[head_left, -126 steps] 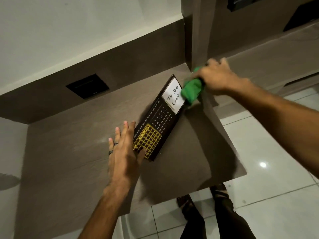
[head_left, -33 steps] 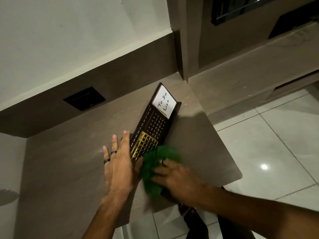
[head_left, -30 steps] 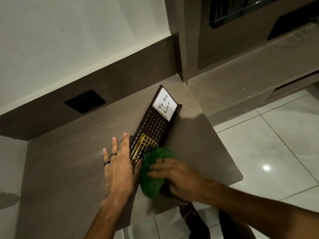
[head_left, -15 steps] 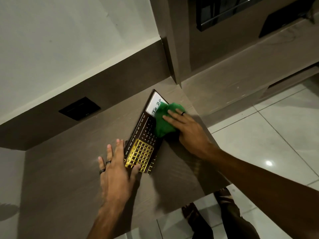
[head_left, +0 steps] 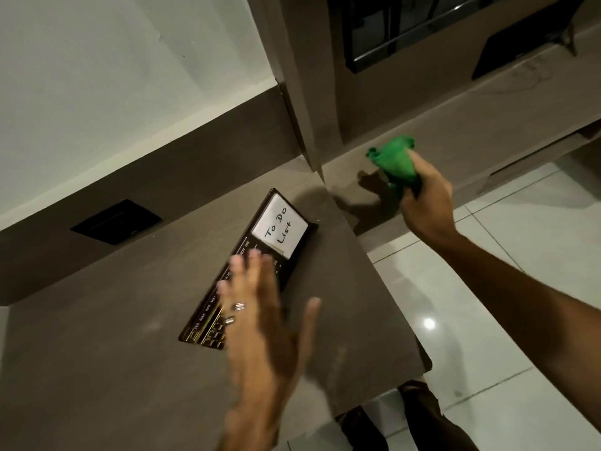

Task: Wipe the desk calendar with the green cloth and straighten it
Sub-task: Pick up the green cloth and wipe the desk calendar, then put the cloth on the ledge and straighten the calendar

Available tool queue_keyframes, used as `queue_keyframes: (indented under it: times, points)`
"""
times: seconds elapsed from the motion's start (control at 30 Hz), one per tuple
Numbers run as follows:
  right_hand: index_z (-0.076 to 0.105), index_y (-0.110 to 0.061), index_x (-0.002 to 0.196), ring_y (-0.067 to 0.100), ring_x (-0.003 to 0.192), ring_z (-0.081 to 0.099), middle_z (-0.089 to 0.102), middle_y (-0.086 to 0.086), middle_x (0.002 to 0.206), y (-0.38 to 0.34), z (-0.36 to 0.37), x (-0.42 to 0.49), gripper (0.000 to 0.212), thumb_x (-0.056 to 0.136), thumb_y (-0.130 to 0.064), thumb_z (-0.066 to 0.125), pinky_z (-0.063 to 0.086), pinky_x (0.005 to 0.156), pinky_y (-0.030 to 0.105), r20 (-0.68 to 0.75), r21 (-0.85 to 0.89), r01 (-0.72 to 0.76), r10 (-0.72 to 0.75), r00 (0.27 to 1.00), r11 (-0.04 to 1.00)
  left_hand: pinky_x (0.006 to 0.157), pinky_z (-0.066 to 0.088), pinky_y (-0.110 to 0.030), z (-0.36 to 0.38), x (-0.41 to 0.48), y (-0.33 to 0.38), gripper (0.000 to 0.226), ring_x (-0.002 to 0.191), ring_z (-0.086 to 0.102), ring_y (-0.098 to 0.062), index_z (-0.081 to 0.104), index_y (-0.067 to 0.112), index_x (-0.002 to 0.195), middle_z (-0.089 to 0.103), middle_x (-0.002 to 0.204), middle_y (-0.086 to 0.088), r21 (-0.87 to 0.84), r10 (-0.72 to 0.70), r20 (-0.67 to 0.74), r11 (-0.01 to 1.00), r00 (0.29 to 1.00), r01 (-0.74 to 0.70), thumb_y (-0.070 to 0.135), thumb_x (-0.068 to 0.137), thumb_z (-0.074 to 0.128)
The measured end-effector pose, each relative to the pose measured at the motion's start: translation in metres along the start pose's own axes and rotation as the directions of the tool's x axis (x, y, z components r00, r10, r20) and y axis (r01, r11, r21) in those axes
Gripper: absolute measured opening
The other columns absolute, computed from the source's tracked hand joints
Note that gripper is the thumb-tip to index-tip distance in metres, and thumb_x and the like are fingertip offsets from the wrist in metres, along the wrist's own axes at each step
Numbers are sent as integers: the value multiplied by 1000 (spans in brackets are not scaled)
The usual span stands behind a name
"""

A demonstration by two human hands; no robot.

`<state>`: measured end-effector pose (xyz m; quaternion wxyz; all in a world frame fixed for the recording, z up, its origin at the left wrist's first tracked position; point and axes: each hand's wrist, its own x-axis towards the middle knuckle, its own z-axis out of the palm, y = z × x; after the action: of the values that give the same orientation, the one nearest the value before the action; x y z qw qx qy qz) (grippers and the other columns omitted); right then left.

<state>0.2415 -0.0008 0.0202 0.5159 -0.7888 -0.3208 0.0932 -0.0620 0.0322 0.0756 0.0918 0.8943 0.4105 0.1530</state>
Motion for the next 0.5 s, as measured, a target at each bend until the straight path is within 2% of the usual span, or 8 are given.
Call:
queue_keyframes:
  times: [0.1,0.2,0.27,0.37,0.43,0.5]
  points:
    - [41,-11,144,30,134,43,45,16,146,14,13,9,66,84,11,55,37,110,48,191,-187,162,-125,974,969,123,4,-44,52,3,25,83,154,0,-21,10,16,155,8,165,-6,-6,113,215,993,970,-114,68,95,35]
    - [30,-23,149,36,137,35,35,12,153,22,32,22,75,84,-2,62,37,107,55,320,-426,219,-80,944,878,124,3,-47,93,4,20,89,152,-16,-16,-5,19,156,-7,166,-2,30,88,373,994,924,-106,75,93,25]
    - [23,-26,151,37,140,27,28,10,157,31,47,33,82,83,-9,65,29,111,57,415,-535,300,-63,907,790,124,1,-49,110,4,16,92,151,-21,-15,-11,21,155,-13,166,-1,58,54,424,995,904,-86,79,91,21]
    - [17,-25,154,36,145,16,17,9,161,49,65,35,82,85,-21,61,12,115,54,595,-585,475,-51,802,657,123,2,-52,121,-1,15,96,152,-18,-20,-5,18,157,-11,167,-3,102,48,470,989,881,-108,80,90,21]
    - [16,-24,154,34,147,12,15,9,162,64,74,27,75,87,-31,49,8,117,52,667,-559,545,-52,744,624,121,3,-52,122,-2,15,97,153,-11,-25,1,15,158,-5,168,-6,133,57,464,982,884,-133,80,89,24]
    - [20,-22,154,34,147,10,17,10,162,73,75,19,74,84,-37,39,9,118,53,697,-534,575,-62,714,619,121,4,-53,122,0,18,96,154,-6,-27,5,15,158,-1,168,-7,153,52,461,979,886,-137,80,89,24]
